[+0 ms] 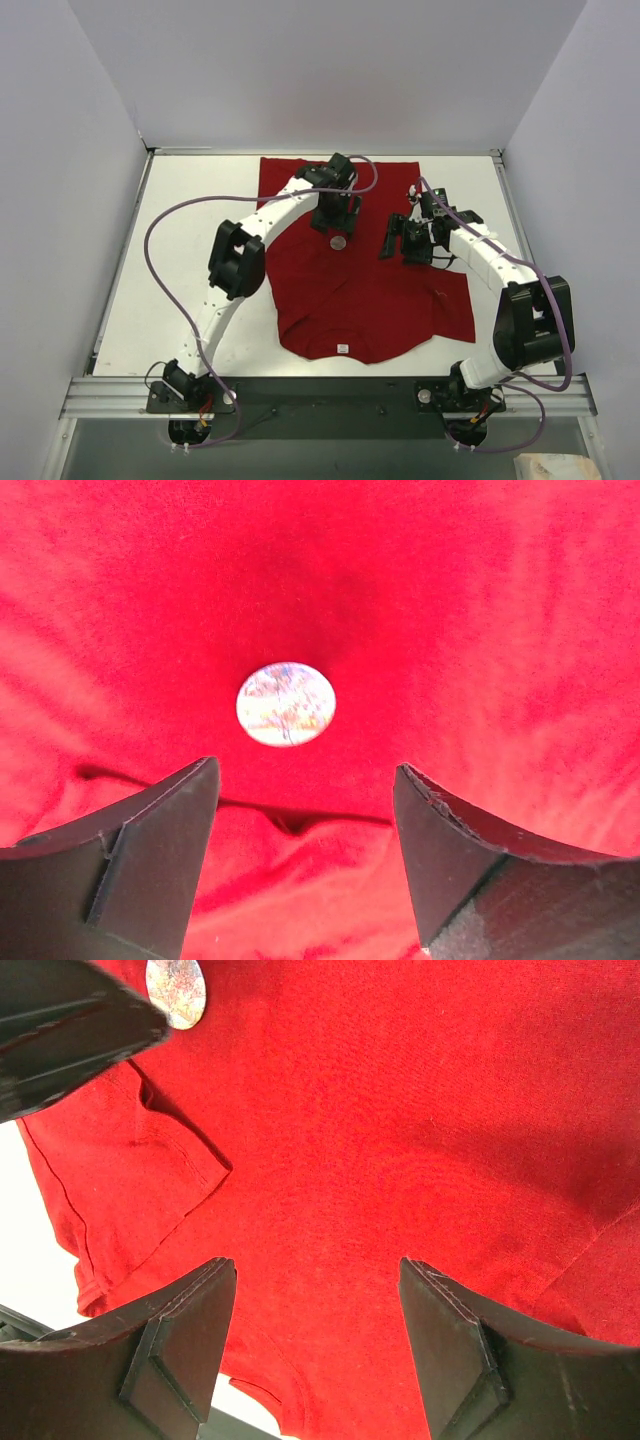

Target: Pin the brooch onto the clothing

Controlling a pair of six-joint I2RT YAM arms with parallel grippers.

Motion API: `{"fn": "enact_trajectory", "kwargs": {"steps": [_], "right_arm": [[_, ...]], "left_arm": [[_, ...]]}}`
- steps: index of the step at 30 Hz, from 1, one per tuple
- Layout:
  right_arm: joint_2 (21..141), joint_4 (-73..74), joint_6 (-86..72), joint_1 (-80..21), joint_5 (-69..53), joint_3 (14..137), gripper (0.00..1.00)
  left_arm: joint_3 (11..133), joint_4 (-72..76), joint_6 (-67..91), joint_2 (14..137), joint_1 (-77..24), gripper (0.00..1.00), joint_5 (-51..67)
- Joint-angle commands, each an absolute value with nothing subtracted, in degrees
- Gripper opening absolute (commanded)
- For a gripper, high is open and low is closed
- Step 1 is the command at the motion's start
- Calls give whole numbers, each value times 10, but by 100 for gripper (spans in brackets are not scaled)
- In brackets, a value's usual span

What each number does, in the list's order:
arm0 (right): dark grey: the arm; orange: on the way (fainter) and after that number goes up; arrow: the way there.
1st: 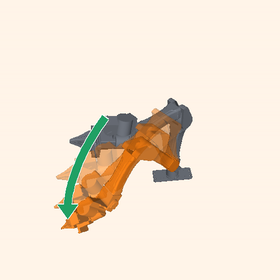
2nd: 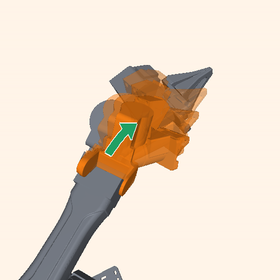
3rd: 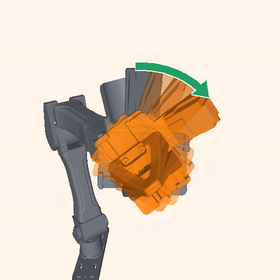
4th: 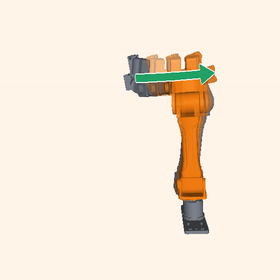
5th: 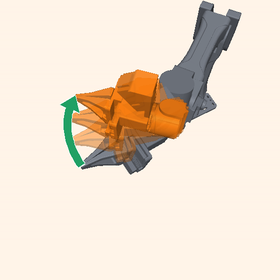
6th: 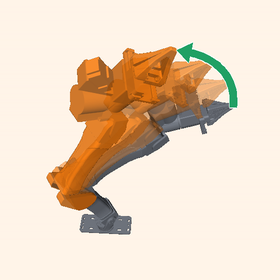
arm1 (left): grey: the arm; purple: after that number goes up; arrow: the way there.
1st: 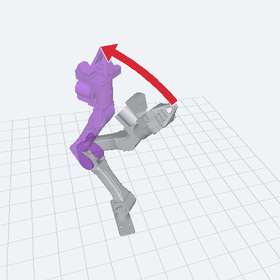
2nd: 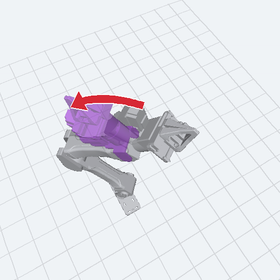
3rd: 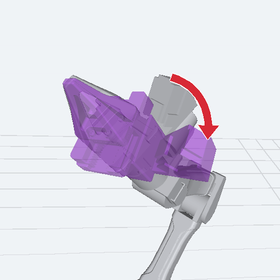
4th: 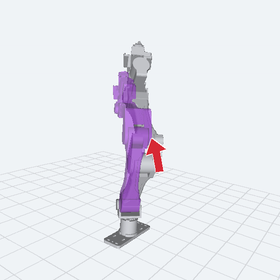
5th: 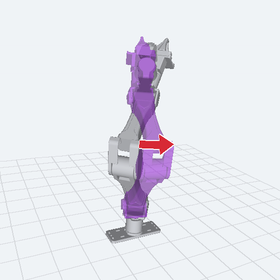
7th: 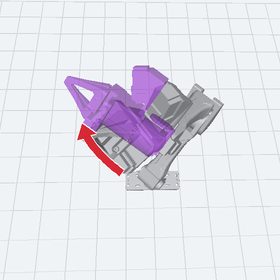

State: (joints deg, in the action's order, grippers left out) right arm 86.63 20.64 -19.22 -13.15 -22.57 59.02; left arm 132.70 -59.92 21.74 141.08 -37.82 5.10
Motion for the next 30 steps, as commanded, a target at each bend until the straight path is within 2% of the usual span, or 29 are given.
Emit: {"fn": "enact_trajectory", "kwargs": {"steps": [1, 10, 16, 25, 30], "right_arm": [[844, 221, -188, -128, -221, 589, 67], [845, 223, -207, -117, -196, 582, 68], [846, 224, -228, -91, -185, 574, 68], [851, 229, -222, -83, -193, 577, 68], [852, 234, -218, -83, -194, 582, 67]], "left_arm": [[1318, -592, 200, 1333, -396, 80, 16], [1184, -595, 186, 1268, -461, 77, -92], [1102, -559, 208, 1252, -490, 74, -92], [1064, -516, 231, 1255, -503, 65, -78], [1063, -515, 229, 1266, -504, 54, -93]]}}
